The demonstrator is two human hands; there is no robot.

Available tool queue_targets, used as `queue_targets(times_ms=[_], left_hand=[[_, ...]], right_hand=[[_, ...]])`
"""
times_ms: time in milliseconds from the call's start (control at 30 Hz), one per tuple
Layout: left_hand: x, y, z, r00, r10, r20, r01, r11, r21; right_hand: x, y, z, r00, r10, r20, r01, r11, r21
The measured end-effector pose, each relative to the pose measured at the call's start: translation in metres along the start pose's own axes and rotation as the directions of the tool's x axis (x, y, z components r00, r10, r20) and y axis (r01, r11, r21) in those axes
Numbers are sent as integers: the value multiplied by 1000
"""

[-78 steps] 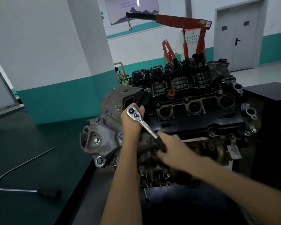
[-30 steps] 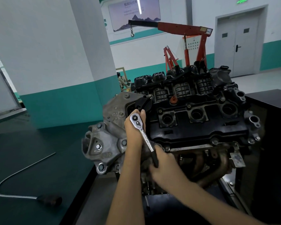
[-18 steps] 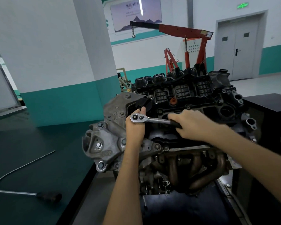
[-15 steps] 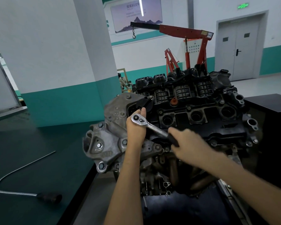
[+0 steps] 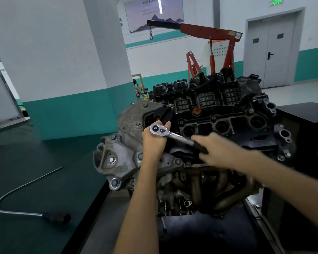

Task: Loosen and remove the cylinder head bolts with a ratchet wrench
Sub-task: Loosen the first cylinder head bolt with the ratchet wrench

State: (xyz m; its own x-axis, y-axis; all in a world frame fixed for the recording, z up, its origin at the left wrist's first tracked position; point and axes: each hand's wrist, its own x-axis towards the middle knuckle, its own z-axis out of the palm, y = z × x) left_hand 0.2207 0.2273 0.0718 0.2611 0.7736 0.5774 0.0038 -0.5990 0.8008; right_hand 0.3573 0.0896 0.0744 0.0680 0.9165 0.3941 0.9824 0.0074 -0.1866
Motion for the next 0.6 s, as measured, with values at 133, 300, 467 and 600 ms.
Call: queue_targets(times_ms=[133, 300, 467, 600], left_hand=[[0, 3, 1, 999, -38, 7, 38, 996, -78], [3, 2, 4, 999, -15, -49, 13, 999, -45], [1, 2, 5, 996, 64, -67, -63, 998, 19], [1, -1, 4, 996, 31, -82, -25, 997, 69]], right_hand=[[28, 12, -37, 995, -97, -7, 90, 951, -295], [-21, -29, 25, 992, 106, -69, -97, 988, 125], [-29, -101, 91, 949, 302, -87, -189, 770, 609], [-27, -93, 92, 950, 297, -96, -191, 797, 574]])
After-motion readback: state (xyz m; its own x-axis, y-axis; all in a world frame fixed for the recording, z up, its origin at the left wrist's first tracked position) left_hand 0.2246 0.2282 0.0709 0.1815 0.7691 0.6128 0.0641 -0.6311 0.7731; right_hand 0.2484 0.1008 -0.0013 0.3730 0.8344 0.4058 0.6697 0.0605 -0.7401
